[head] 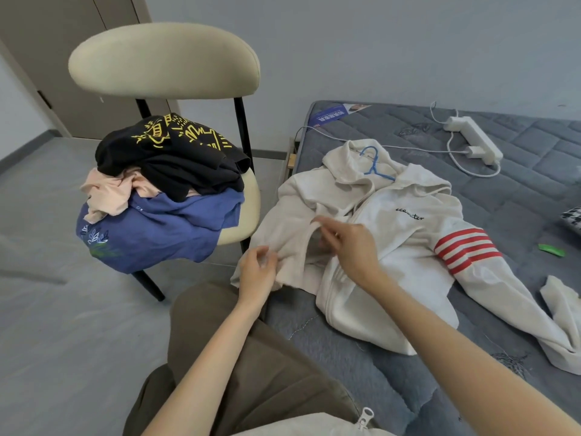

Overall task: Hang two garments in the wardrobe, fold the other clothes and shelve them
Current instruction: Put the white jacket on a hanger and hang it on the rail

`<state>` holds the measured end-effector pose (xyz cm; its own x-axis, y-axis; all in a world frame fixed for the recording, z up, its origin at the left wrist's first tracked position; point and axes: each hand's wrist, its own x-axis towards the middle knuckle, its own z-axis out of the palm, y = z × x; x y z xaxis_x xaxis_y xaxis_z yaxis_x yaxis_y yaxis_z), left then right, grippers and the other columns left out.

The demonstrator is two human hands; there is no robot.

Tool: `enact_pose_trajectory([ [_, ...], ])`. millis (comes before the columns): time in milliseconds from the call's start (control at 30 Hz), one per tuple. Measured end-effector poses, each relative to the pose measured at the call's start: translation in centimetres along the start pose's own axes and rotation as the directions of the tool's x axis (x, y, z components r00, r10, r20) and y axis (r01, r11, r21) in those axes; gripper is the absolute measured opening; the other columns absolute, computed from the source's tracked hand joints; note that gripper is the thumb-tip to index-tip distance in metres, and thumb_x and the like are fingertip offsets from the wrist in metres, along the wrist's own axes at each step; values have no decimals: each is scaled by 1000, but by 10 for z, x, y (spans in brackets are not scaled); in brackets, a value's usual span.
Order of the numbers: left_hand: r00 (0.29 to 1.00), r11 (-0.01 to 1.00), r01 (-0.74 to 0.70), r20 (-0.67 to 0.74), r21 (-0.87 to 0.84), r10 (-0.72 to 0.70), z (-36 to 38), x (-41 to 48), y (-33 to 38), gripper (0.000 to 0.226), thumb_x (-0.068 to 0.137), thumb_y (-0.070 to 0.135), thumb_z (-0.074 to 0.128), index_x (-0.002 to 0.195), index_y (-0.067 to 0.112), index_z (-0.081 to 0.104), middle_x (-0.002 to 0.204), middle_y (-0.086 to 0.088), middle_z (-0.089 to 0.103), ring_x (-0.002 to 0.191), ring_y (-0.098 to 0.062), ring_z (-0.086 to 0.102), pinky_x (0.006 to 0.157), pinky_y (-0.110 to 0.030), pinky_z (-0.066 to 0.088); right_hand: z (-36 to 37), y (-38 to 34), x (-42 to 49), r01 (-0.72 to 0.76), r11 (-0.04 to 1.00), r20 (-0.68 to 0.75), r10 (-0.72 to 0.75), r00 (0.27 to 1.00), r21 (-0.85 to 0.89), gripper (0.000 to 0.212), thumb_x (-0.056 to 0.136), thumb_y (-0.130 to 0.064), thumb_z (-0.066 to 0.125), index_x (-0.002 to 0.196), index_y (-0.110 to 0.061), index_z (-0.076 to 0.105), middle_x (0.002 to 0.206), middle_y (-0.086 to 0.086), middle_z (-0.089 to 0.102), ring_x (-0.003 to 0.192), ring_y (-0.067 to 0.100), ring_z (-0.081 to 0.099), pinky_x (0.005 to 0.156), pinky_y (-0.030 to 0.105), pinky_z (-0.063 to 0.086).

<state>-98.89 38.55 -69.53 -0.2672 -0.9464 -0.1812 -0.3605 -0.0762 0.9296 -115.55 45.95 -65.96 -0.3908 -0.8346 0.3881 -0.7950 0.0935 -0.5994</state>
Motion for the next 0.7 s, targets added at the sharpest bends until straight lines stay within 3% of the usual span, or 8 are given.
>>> enact_pose_trajectory([
  [133,949,923,311,133,-229,-286,18,-4,15,54,90,36,62,136,19,40,129,-5,45,109,-21,53,90,-39,49,-21,4,28,-192,962,38,188,981,196,29,94,-8,48,109,-22,69,77,-2,70,71,13,66,74,27,52],
  [233,790,589,611,366,-529,-492,29,-14,28,50,84,32,69,124,14,44,104,-8,49,91,-19,53,78,-37,49,-21,11,31,-316,932,254,267,930,178,40,94,-5,40,123,-19,63,98,-3,67,90,12,59,85,18,45],
  [300,679,379,723,491,-577,-546,33,-18,29,36,82,26,72,101,7,49,100,-14,44,91,-26,52,81,-41,49,-18,14,27,-418,860,334,318,888,294,43,96,-4,37,129,-19,59,115,-3,64,105,16,59,100,29,46],
  [367,607,257,783,606,-567,-514,37,-24,27,27,84,21,70,94,6,49,105,-18,46,99,-31,53,81,-44,49,-17,15,24,-528,722,380,381,843,446,43,96,-3,37,133,-18,55,112,7,64,98,21,61,92,35,53],
  [433,600,254,792,636,-555,-484,42,-29,23,24,86,16,68,100,4,53,109,-20,51,111,-32,53,80,-44,50,-19,12,24,-607,559,441,417,795,565,45,95,-1,38,136,-15,51,100,13,60,87,21,59,72,27,57],
  [500,636,317,770,623,-554,-455,48,-33,19,24,86,16,67,103,2,57,104,-18,59,107,-28,58,78,-37,51,-21,9,24,-636,460,475,424,771,620,46,93,2,39,135,-13,51,93,11,61,78,17,62,63,22,55],
  [600,684,354,729,606,-586,-405,53,-36,16,19,86,20,67,97,6,64,95,-11,67,99,-19,61,73,-24,49,-24,5,24,-630,426,489,402,775,649,45,92,3,42,133,-12,51,85,6,64,75,15,65,65,23,56],
  [700,725,310,684,571,-660,-384,54,-35,12,7,84,15,68,88,10,65,83,-5,69,87,-15,62,69,-20,48,-28,1,21,-620,449,503,363,784,643,45,92,4,43,134,-13,47,97,8,60,80,15,64,69,27,58],
])
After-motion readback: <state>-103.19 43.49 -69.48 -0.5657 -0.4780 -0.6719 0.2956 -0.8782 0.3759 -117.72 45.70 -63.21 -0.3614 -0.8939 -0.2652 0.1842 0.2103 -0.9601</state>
